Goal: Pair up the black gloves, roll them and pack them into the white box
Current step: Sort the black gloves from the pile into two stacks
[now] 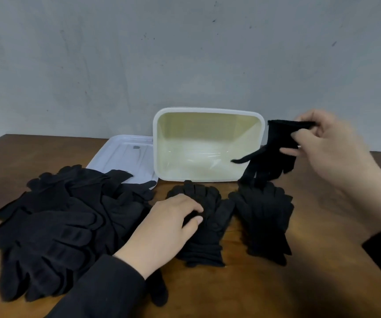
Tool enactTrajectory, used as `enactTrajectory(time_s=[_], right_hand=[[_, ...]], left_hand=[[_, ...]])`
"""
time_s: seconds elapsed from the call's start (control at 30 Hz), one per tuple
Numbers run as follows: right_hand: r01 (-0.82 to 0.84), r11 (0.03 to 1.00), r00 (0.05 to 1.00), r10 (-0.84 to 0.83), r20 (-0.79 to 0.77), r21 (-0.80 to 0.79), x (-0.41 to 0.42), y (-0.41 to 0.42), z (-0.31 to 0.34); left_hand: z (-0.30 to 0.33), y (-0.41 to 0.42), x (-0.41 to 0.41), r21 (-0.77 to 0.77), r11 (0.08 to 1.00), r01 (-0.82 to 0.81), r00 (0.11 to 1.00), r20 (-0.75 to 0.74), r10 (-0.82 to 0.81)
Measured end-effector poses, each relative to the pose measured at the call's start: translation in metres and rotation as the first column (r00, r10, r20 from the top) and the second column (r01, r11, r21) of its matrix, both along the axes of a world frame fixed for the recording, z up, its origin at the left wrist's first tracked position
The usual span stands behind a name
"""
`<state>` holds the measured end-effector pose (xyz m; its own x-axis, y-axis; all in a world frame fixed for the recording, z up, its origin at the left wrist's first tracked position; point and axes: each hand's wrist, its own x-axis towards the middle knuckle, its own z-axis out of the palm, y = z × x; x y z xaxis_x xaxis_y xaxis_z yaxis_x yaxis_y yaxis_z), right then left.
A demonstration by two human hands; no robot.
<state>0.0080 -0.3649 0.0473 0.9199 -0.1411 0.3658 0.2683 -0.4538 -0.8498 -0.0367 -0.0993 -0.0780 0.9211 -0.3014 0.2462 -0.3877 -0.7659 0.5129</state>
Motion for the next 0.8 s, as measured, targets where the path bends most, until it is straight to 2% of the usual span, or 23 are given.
enactTrajectory(time_s=[0.07, 0.13, 0.2, 0.27, 0.3, 0.4, 0.5, 0.63, 0.7, 0.8], right_hand=[[0.081, 0.982, 0.995, -0.071, 0.067, -0.172, -0.005, -0.006, -0.021], [0.071, 0.943, 0.997, -0.057, 0.052, -0.324, -0.021, -0.009, -0.057], [-0.093, 0.924, 0.991, 0.048, -0.128, -0.371, -0.041, -0.012, -0.103], [-0.276, 0.841, 0.947, 0.155, -0.282, -0.465, -0.054, -0.018, -0.139], [-0.317, 0.808, 0.937, 0.186, -0.295, -0.496, -0.056, -0.023, -0.151], [-0.326, 0.823, 0.935, 0.208, -0.287, -0.465, -0.060, -0.026, -0.152], [-0.308, 0.824, 0.948, 0.227, -0.221, -0.476, -0.063, -0.026, -0.150], [-0.141, 0.865, 0.981, 0.189, 0.051, -0.482, -0.071, -0.001, -0.134], [-0.160, 0.891, 0.970, 0.223, 0.102, -0.425, -0.071, 0.024, -0.126], [-0.234, 0.869, 0.947, 0.305, 0.099, -0.437, -0.064, 0.066, -0.126]], left_hand=[[-0.002, 0.001, 0.001, 0.068, 0.997, 0.046, 0.997, -0.061, -0.041], [-0.004, 0.002, 0.002, 0.133, 0.989, 0.058, 0.992, -0.117, -0.042], [-0.007, 0.002, 0.003, 0.180, 0.982, 0.063, 0.988, -0.149, -0.036], [-0.009, 0.002, 0.003, 0.187, 0.981, 0.061, 0.986, -0.161, -0.030], [-0.009, 0.001, 0.004, 0.187, 0.981, 0.058, 0.986, -0.162, -0.028], [-0.011, 0.000, 0.005, 0.190, 0.981, 0.049, 0.987, -0.162, -0.018], [-0.013, -0.001, 0.005, 0.192, 0.980, 0.044, 0.987, -0.158, -0.014], [-0.013, -0.005, 0.003, 0.193, 0.981, 0.037, 0.995, -0.093, -0.019], [-0.011, -0.005, 0.003, 0.086, 0.996, 0.011, 0.999, -0.035, -0.008], [-0.003, 0.002, 0.003, -0.089, 0.990, -0.106, 0.991, 0.068, 0.112]])
